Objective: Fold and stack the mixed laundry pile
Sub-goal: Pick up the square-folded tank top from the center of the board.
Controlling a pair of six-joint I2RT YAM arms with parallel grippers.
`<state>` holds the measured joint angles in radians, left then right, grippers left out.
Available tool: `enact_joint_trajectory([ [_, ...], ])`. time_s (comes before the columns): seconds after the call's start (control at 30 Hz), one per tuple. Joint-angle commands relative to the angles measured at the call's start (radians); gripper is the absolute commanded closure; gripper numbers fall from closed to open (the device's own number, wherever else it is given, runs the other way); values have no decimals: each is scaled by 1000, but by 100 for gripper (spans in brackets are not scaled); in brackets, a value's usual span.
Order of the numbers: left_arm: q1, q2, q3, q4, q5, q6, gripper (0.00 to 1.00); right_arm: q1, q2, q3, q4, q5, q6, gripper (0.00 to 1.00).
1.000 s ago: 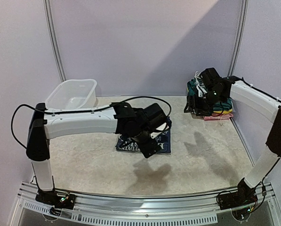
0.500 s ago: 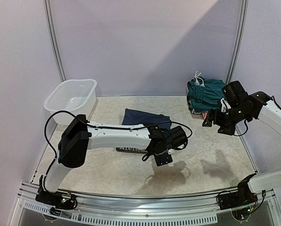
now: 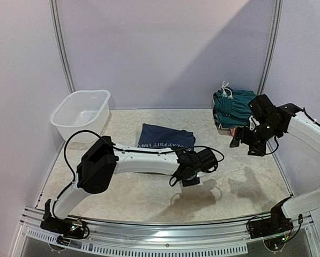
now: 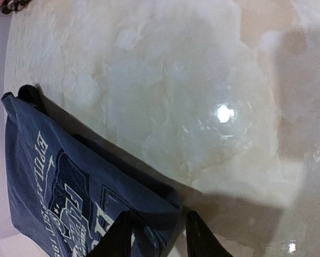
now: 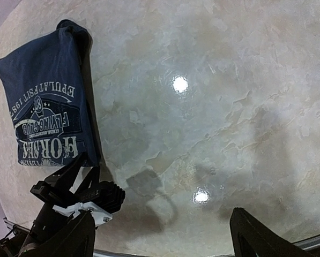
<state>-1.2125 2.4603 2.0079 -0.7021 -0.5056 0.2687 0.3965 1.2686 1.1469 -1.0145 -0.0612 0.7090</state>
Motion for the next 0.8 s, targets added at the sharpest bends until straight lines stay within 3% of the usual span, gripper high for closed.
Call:
enact_joint_trajectory([
  [0.0,16,41,-14,34,-37,29,75,-18,30,32,-9,-11,-15,11],
  [0.1,18,28,-19,35,-46,10,100,-27,60,33,5,-17,-19,11],
  [0.37,18,-125,-115,39,3,-113,100,-35,148,50,138,-100,-6,2],
  [0.77,16,-328,-280,9,37,-213,100,-35,294,-16,394,-375,63,1],
])
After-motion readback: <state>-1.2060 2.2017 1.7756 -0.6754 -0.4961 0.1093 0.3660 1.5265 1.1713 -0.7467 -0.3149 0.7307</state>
